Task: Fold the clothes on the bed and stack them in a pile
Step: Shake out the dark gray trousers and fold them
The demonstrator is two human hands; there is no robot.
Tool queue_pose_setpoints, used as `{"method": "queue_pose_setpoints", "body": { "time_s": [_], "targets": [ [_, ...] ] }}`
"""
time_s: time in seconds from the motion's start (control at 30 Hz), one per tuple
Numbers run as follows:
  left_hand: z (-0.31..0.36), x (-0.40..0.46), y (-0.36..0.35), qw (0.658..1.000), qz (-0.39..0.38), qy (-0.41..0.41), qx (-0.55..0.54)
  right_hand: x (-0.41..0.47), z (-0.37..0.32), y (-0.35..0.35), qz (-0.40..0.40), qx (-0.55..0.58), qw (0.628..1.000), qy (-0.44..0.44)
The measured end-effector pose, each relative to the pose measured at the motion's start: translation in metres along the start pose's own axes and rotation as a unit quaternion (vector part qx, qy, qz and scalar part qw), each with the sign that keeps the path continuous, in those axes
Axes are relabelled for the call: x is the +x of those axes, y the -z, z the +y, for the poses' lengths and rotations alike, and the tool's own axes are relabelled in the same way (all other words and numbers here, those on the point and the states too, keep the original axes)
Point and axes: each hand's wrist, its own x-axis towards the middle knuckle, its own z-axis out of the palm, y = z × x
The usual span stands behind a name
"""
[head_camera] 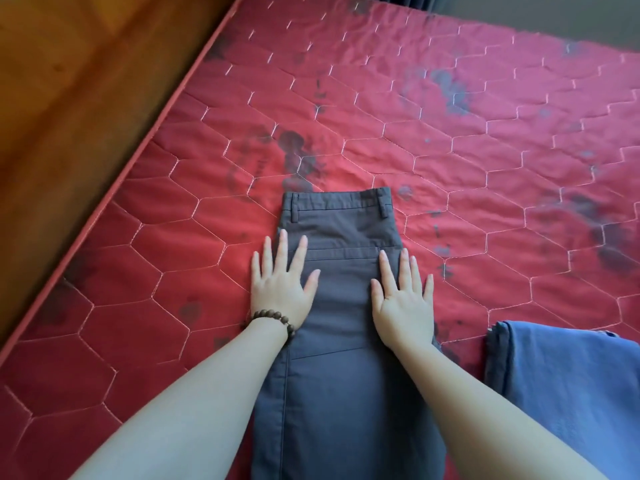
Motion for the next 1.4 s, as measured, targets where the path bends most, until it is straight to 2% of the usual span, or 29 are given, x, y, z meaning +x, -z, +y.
{"method": "queue_pose_setpoints", "body": {
  "time_s": [0.1,0.2,0.3,0.4,0.53,0.7,0.77,0.87,1.0,1.07,1.23,1.4],
  "targets": [
    [-0.005,-0.022,0.012,0.998,-0.014,0.039,-0.05,-0.018,0.013,0.016,0.014,0.047,0.999,0.016],
    [-0.003,-0.057,0.019,0.996,0.026,0.043,-0.071,-0.043,0.024,0.027,0.063,0.067,0.996,-0.009],
    [-0.004,-0.078,0.022,0.987,0.016,0.105,-0.118,-0.054,0.028,0.033,-0.033,0.047,0.998,-0.038],
    [-0.003,-0.076,0.023,0.982,-0.022,0.104,-0.159,-0.052,0.027,0.03,-0.094,0.035,0.995,0.003],
    [-0.001,-0.06,0.025,0.98,0.009,0.065,-0.188,-0.037,0.027,0.033,-0.064,-0.018,0.997,0.025],
    [0.002,0.025,0.042,0.978,0.083,0.034,-0.189,0.041,0.025,0.058,0.02,0.023,0.999,0.037],
    [0.005,0.063,0.048,0.983,0.082,0.05,-0.159,0.076,0.021,0.066,0.044,0.014,0.999,0.008],
    [0.013,0.081,0.04,0.998,0.041,0.038,-0.035,0.088,0.01,0.064,0.058,-0.036,0.997,-0.025],
    [0.039,0.037,0.011,0.994,0.026,-0.106,0.032,0.043,-0.021,0.035,0.074,-0.023,0.991,0.107],
    [0.047,0.01,-0.007,0.989,-0.011,-0.136,0.065,0.017,-0.028,0.016,0.052,-0.023,0.99,0.129],
    [0.035,-0.043,-0.022,0.989,-0.011,-0.121,0.084,-0.039,-0.021,-0.013,0.028,-0.01,0.998,0.059],
    [0.029,-0.108,-0.026,0.99,-0.023,-0.117,0.075,-0.104,-0.021,-0.025,0.019,-0.012,0.998,0.051]
  ]
}}
